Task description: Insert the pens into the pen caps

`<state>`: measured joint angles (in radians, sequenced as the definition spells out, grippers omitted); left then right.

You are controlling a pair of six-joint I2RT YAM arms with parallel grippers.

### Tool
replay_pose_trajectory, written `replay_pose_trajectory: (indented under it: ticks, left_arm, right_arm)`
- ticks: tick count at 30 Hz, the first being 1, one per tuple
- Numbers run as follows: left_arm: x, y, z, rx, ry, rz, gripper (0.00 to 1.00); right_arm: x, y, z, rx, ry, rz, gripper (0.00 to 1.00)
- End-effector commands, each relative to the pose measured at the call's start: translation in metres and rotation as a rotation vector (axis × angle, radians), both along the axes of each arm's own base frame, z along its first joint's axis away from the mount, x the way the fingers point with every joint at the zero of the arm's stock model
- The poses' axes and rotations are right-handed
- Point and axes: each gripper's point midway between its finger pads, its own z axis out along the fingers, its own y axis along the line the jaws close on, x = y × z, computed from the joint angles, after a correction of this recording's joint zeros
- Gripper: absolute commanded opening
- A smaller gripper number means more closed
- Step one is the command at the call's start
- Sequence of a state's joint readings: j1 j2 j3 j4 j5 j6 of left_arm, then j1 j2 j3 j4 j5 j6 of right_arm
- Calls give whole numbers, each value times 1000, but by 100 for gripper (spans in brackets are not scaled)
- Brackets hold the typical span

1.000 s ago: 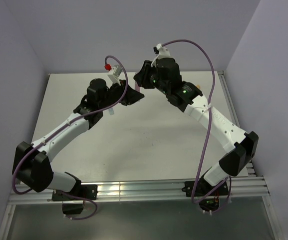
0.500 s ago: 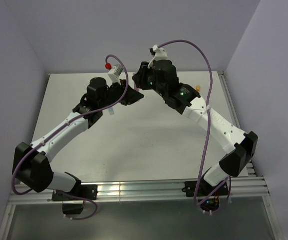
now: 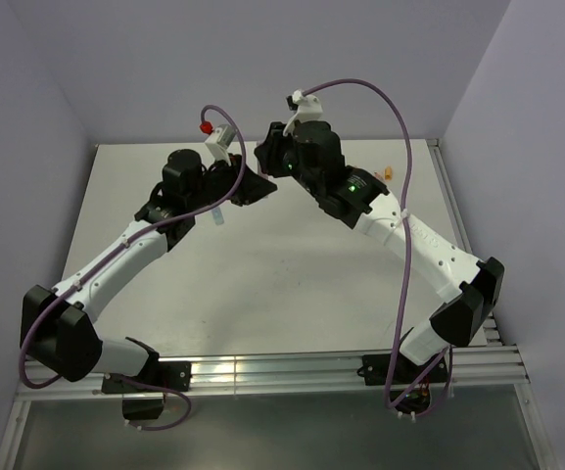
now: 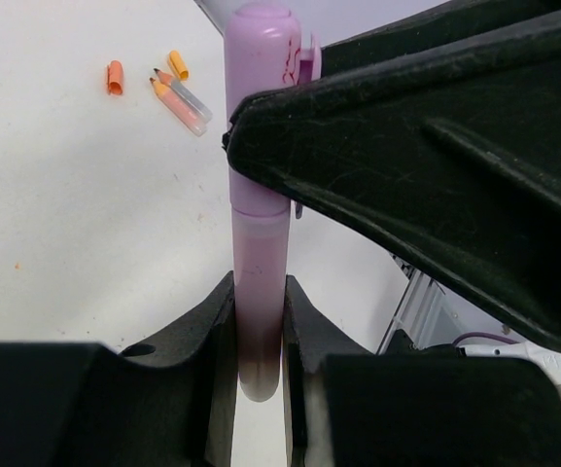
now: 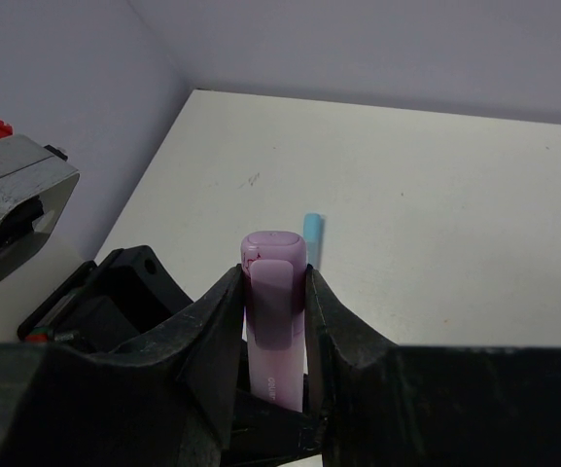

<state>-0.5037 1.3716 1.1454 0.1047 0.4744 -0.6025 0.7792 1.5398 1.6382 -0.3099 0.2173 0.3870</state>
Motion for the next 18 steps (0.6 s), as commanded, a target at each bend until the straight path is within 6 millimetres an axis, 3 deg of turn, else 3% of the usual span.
replay_pose_trajectory:
  ticks: [1,18]
  left_arm:
    - [42,54,130,-191,-358,274,0]
    - [45,68,144,-195,-398,316,0]
  right_arm:
    - [-69,9,-74,-222,233,206,0]
    - [-97,28,-78,-166,281,343,0]
